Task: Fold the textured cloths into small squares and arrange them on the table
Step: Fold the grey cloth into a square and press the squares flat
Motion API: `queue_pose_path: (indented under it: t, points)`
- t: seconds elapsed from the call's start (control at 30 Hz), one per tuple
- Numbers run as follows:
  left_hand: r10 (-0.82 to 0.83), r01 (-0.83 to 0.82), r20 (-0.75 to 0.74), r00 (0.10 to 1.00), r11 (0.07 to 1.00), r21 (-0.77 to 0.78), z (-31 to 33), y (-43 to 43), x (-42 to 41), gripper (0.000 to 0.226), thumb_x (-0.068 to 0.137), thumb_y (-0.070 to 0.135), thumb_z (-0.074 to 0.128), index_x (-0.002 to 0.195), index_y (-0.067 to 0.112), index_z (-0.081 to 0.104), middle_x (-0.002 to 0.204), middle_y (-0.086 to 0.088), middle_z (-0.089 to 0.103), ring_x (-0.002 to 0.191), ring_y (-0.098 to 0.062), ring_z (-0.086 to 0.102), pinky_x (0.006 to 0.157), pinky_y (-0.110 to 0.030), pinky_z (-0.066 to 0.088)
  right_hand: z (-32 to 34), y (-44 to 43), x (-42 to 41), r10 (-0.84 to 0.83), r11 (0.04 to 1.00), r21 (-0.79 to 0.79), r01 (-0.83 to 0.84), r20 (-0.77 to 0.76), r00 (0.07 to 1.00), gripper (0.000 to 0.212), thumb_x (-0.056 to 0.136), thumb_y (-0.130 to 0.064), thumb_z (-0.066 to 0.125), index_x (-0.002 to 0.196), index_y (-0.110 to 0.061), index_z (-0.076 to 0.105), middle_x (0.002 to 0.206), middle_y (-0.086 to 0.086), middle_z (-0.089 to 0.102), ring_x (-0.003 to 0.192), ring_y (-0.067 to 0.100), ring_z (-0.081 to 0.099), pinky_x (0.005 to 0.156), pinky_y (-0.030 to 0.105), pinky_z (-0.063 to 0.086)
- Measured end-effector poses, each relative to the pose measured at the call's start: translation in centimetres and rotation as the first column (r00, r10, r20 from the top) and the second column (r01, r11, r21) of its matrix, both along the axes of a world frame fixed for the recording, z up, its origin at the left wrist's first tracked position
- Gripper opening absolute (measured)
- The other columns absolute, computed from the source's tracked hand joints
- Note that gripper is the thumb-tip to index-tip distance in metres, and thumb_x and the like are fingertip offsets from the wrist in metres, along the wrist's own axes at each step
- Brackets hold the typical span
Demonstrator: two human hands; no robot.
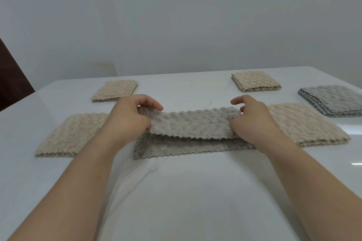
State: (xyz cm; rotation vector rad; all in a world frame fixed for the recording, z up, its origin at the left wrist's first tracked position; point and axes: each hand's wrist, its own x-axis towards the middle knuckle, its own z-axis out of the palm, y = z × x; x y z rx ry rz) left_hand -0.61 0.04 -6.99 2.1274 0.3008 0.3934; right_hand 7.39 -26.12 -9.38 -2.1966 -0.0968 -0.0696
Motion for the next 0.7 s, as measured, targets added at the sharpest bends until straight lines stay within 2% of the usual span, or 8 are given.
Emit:
queue_pose_path:
  t: [0.07,0.13,0.23,0.33,0.43,0.53,0.6,0.7]
  points:
    - [-0.040,0.047,-0.079,0.996,0.996,0.079,-0.2,0.0,-0.1,0.056,0.076,-0.019,0.061,0.087,0.033,0.077,0.094,0.005,0.071,0.078,-0.035,0.067,0.077,-0.047,0.060,-0.2,0.0,0.1,0.006,0.999,-0.041,-0.005,0.022,1.000,0.053,0.086,-0.003,0.055,0.132,-0.029,0.052,0.136,0.010,0.041,0.074,0.022,0.063,0.048,0.025,0.040]
    - [-0.063,0.086,-0.160,0.985,0.986,0.142,-0.4,-0.2,-0.1,0.057,0.078,-0.017,0.060,0.091,0.036,0.076,0.102,0.007,0.068,0.080,-0.021,0.066,0.068,-0.033,0.058,-0.4,0.0,0.2,0.011,0.997,-0.080,-0.008,0.045,0.999,0.054,0.085,-0.005,0.056,0.134,-0.027,0.051,0.135,0.012,0.043,0.080,0.020,0.059,0.052,0.025,0.039]
    - [-0.065,0.116,-0.253,0.965,0.975,0.191,-0.4,-0.5,-0.3,0.058,0.080,-0.015,0.057,0.099,0.038,0.074,0.107,0.012,0.063,0.065,-0.007,0.055,0.052,-0.020,0.042,-0.5,0.0,0.3,0.013,0.990,-0.143,-0.003,0.074,0.997,0.051,0.086,-0.008,0.054,0.133,-0.025,0.051,0.127,0.014,0.047,0.073,0.019,0.058,0.053,0.025,0.036]
    - [-0.076,0.142,-0.296,0.952,0.968,0.208,-0.4,-0.5,-0.3,0.062,0.080,-0.013,0.056,0.104,0.042,0.072,0.117,0.013,0.061,0.053,-0.006,0.054,0.051,-0.024,0.045,-0.9,0.1,0.6,0.027,0.980,-0.197,-0.009,0.089,0.996,0.045,0.088,-0.010,0.049,0.130,-0.025,0.053,0.122,0.015,0.053,0.067,0.019,0.056,0.052,0.028,0.033]
    - [-0.089,0.166,-0.327,0.941,0.962,0.215,-0.5,-0.5,-0.3,0.064,0.080,-0.013,0.054,0.107,0.043,0.069,0.095,0.014,0.056,0.039,-0.002,0.047,0.045,-0.024,0.040,-1.4,0.2,0.8,0.063,0.972,-0.232,-0.038,0.098,0.993,0.040,0.086,-0.010,0.048,0.122,-0.026,0.056,0.114,0.017,0.059,0.069,0.021,0.054,0.053,0.027,0.031]
    - [-0.078,0.153,-0.317,0.945,0.963,0.220,-0.3,-0.4,-0.3,0.061,0.081,-0.011,0.054,0.108,0.042,0.069,0.079,0.013,0.052,0.044,-0.010,0.046,0.047,-0.023,0.038,-1.3,0.0,0.9,0.058,0.972,-0.235,-0.030,0.114,0.992,0.035,0.087,-0.010,0.047,0.114,-0.028,0.059,0.115,0.010,0.057,0.079,0.017,0.056,0.062,0.028,0.038]
    - [-0.083,0.156,-0.319,0.944,0.965,0.210,-0.2,-0.3,-0.4,0.060,0.081,-0.010,0.055,0.109,0.041,0.070,0.087,0.009,0.062,0.049,-0.013,0.048,0.049,-0.025,0.040,-1.1,-0.1,0.8,0.049,0.969,-0.246,-0.018,0.121,0.991,0.038,0.085,-0.006,0.046,0.114,-0.026,0.062,0.115,0.008,0.056,0.083,0.017,0.055,0.068,0.029,0.040]
    - [-0.093,0.173,-0.342,0.935,0.962,0.211,-0.1,-0.5,-0.5,0.060,0.080,-0.010,0.054,0.108,0.041,0.070,0.095,0.013,0.060,0.049,-0.010,0.051,0.052,-0.026,0.043,-1.2,0.0,0.8,0.078,0.965,-0.260,-0.047,0.113,0.991,0.040,0.082,-0.001,0.045,0.110,-0.023,0.061,0.106,0.010,0.061,0.088,0.022,0.055,0.060,0.026,0.034]
